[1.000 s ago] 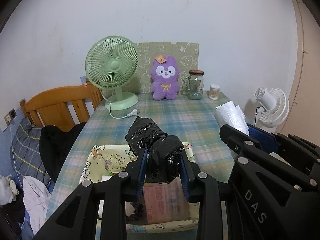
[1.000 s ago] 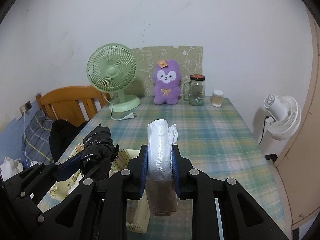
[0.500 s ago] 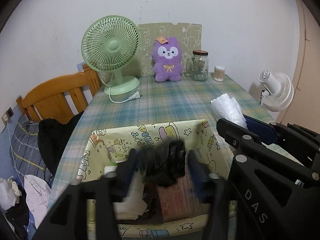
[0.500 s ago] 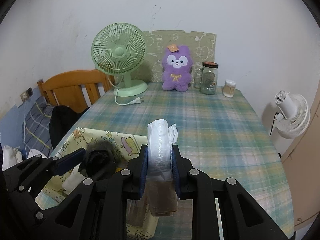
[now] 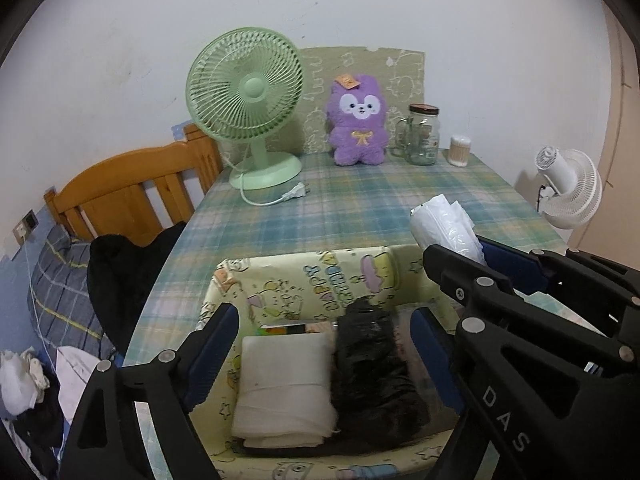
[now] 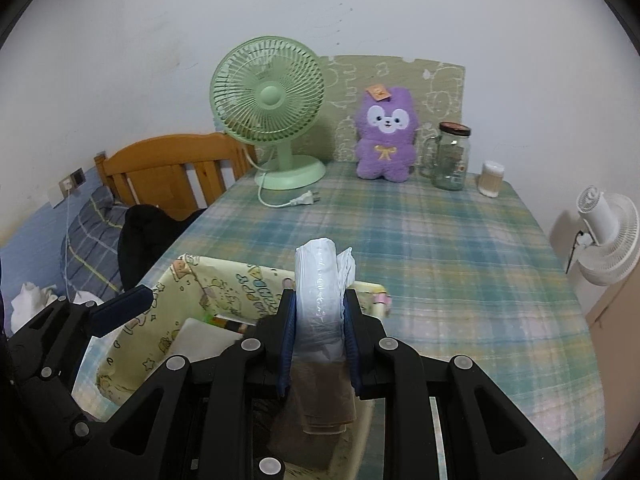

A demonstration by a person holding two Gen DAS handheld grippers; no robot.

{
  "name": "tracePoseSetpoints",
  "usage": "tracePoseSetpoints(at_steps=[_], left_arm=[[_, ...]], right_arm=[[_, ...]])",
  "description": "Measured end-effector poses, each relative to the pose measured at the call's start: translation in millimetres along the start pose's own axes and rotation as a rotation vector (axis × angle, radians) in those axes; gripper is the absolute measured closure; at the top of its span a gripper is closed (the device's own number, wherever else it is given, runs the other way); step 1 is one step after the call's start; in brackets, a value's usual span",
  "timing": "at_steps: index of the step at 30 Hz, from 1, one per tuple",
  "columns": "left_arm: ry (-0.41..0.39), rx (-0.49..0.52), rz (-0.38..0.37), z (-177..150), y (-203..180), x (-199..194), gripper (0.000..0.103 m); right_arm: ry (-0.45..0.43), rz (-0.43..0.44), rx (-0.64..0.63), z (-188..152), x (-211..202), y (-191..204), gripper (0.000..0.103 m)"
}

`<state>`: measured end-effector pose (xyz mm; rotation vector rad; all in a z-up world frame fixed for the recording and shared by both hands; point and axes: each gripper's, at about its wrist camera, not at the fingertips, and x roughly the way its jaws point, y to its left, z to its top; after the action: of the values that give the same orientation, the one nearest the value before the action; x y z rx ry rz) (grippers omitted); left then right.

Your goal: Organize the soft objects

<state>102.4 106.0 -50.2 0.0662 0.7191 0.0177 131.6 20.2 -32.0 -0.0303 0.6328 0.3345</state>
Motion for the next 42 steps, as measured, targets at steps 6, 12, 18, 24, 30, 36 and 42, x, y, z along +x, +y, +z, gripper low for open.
tracePoseSetpoints(at_steps=[6,12,18,24,30,36,42], left_arm=[[0.019,-0.013,0.005,-1.0,5.8,3.7,0.013],[0.017,-0.009,-0.007,-2.2,4.6,2.0,0.008],[0.009,-0.011,-0.005,-2.4,0.5,-3.0,0.008],[-0.018,-0.003,0.001,-0.3,-7.9,-16.5,0.005],[-0.058,0.0,-0.014,3.8,-19.9,-34.8,0.005],[-0.097,0.006,-0.035,8.9,-36.2,-53.1,0.004],[-0.13,0.017,-0.032,11.9,-52.6,-69.8,0.003]], right_arm=[[0.016,0.025,0.0,3.0,11.2,4.9,0.074],[0.038,0.034,0.024,0.5,13.8,2.6,0.034],[0.016,0.022,0.024,-1.6,3.7,0.7,0.023],[-0.01,0.009,0.027,-1.4,-13.4,-5.2,0.019],[-0.05,-0.024,0.03,0.0,-39.1,-13.7,0.015],[-0.078,-0.044,0.057,0.4,-64.8,-28.9,0.014],[-0.122,-0.079,0.066,-1.3,-89.4,-42.1,0.009]])
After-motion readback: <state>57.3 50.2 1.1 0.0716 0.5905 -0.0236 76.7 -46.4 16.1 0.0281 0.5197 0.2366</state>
